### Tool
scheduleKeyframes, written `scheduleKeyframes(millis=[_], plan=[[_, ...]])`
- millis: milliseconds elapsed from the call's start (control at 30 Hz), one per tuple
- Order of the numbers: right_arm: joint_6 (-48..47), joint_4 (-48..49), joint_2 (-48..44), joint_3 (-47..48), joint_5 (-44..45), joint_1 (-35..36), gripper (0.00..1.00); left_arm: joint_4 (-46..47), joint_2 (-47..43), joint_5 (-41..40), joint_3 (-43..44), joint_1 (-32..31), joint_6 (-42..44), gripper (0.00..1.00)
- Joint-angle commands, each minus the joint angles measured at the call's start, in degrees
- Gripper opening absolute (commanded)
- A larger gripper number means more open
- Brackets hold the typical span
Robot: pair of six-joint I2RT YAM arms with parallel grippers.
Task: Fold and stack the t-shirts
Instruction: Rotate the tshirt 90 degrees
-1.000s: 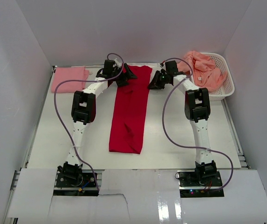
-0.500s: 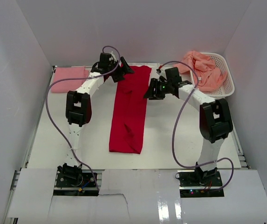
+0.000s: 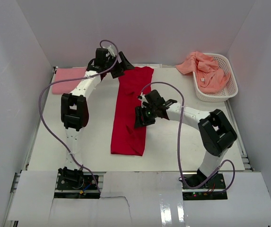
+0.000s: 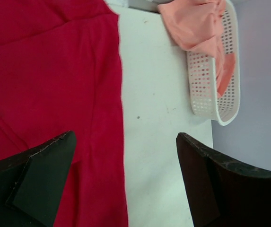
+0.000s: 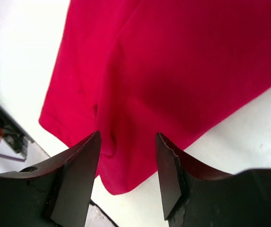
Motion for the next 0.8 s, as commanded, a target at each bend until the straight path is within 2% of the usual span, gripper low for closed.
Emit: scheduleKeyframes(millis=[0, 167, 300, 467, 767], plan=[[1.0, -4.3, -6.7, 0.3, 11.2, 4.1, 0.56, -1.0, 1.7, 1.8, -1.2, 2.7, 0.6, 0.98], [4.4, -14.2, -9.1, 5.8, 21.5, 14.2, 0.55, -0.5, 6.2, 3.0, -0.2, 3.2, 1.8, 0.98], [6.9, -21.0, -6.9, 11.8, 27.8, 22.1, 0.55, -0.5, 8.2, 3.7, 0.2, 3.3, 2.8, 0.98], [7.7, -30.3, 3.0, 24.0, 33.6, 26.1, 0.55, -0.4, 8.8, 4.3, -0.4, 3.7, 2.7, 0.98], [2.8, -37.6, 14.7, 35.3, 36.3, 27.6, 0.56, 0.0, 8.0, 4.6, -1.9, 4.2, 2.8, 0.98]])
